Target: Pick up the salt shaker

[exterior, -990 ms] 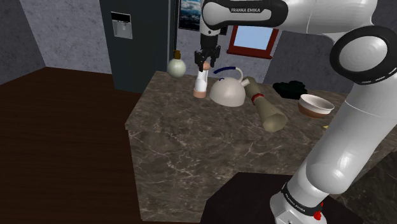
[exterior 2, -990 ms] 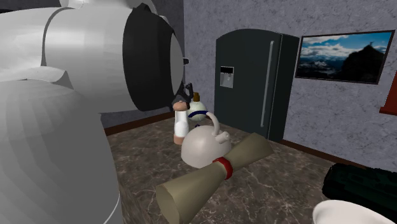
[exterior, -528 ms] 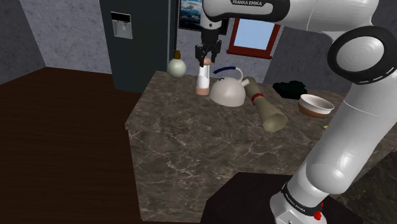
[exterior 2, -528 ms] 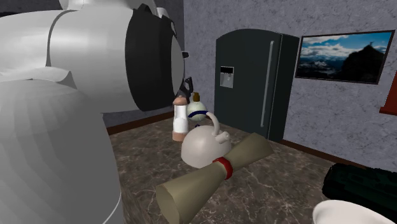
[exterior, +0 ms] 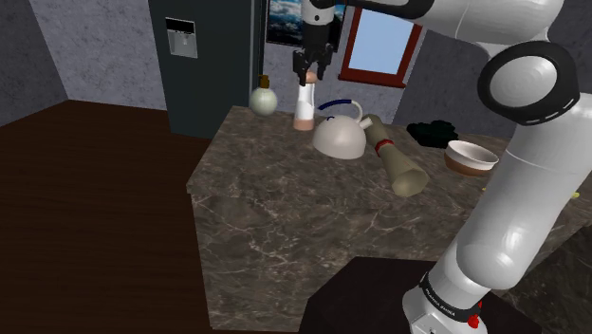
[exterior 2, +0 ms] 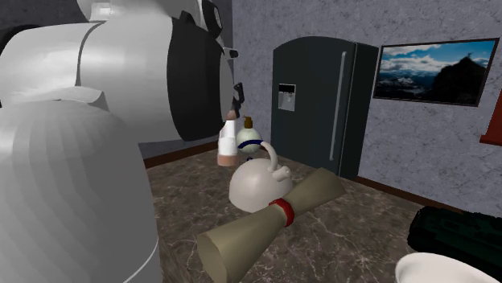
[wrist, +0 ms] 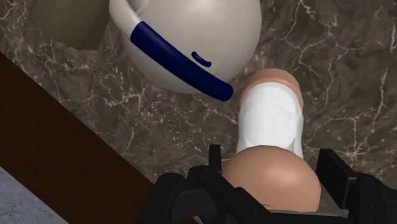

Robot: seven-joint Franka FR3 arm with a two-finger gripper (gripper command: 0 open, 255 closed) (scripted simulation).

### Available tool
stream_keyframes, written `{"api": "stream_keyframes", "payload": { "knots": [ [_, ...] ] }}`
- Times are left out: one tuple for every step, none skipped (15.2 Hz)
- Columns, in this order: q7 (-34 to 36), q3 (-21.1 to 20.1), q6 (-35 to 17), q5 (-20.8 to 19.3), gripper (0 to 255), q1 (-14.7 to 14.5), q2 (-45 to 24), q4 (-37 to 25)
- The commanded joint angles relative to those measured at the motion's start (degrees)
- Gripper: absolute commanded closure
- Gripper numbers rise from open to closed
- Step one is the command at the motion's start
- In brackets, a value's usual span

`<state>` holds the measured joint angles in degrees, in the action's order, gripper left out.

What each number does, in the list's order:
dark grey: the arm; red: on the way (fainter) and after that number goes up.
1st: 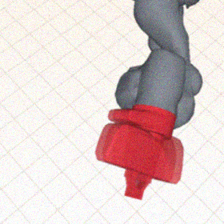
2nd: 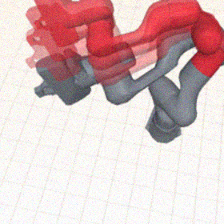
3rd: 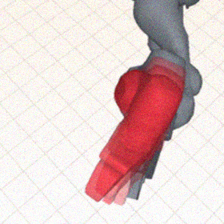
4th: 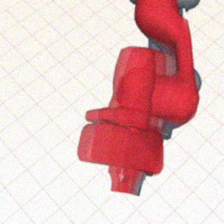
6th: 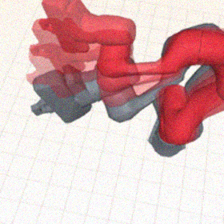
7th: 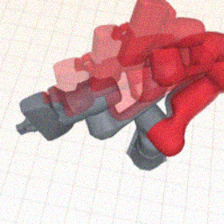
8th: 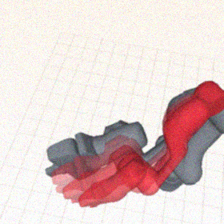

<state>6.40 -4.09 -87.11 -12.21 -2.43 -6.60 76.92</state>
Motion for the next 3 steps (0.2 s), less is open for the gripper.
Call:
{"api": "stream_keyframes", "payload": {
  "knots": [
    [-0.29,-0.02,1.74,-0.08,255,-0.07,-0.66,-2.41],
    [-0.31,-0.02,1.87,-0.08,255,-0.08,-0.71,-2.59],
    [-0.31,-0.02,1.87,-0.09,255,-0.08,-0.72,-2.61]
  ]
}}
